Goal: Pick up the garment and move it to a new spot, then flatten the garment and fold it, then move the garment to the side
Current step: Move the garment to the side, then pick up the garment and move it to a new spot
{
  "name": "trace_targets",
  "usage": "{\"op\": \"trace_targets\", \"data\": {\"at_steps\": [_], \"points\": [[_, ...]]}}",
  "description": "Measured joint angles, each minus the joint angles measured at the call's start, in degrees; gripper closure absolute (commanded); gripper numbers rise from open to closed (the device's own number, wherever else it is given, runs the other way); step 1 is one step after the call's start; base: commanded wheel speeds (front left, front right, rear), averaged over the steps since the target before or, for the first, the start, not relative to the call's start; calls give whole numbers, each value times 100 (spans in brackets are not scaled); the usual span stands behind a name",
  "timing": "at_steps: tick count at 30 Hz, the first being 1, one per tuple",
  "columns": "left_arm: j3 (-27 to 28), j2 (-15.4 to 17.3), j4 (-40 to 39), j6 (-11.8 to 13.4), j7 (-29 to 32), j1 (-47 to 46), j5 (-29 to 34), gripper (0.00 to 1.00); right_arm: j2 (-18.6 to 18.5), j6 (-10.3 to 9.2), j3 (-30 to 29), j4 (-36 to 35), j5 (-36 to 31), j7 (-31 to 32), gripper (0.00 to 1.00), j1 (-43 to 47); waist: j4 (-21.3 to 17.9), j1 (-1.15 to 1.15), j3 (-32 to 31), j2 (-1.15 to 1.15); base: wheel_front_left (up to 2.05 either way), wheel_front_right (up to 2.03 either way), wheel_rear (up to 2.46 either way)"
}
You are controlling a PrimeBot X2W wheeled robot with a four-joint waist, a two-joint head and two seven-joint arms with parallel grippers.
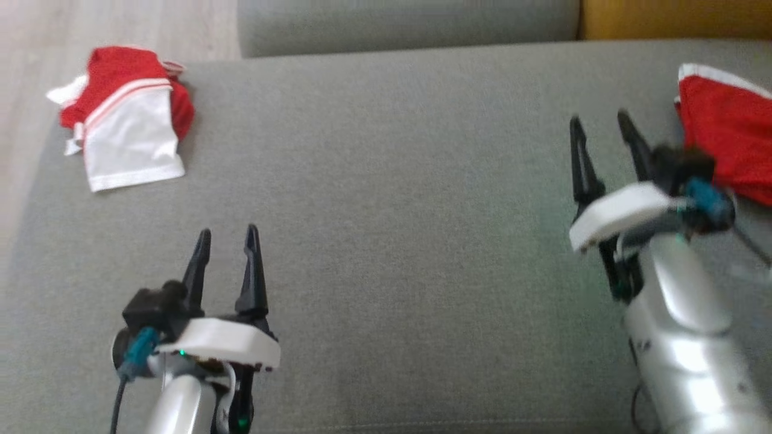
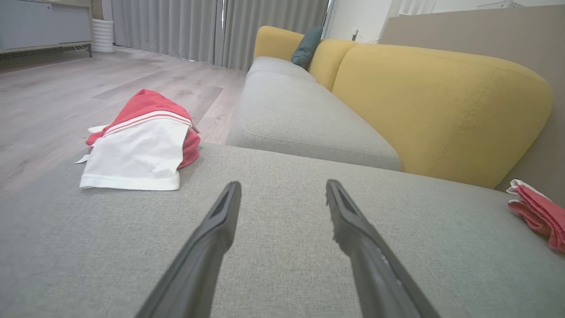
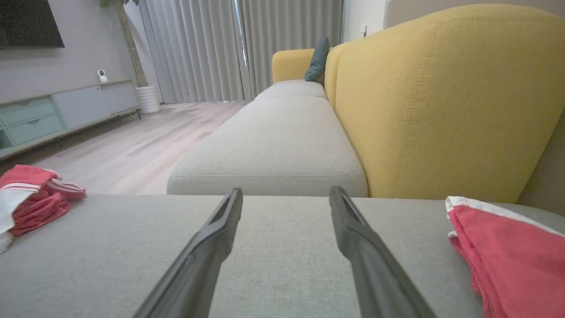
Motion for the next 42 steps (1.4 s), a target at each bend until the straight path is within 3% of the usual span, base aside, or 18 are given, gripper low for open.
{"op": "trace_targets", "data": {"at_steps": [12,19,42], "points": [[-189,4,-97,-13,0,461,71,0,116,0,-46,-2117,454,-80,0,2315,258,0,-289,0,0,0,0],[-253,5,-179,-3,0,669,73,0,131,0,-43,-2928,552,7,0,2870,165,0,-374,0,0,0,0],[-386,8,-230,2,0,719,62,0,148,0,-27,-3450,550,393,0,3384,190,0,-504,0,0,0,0]]}}
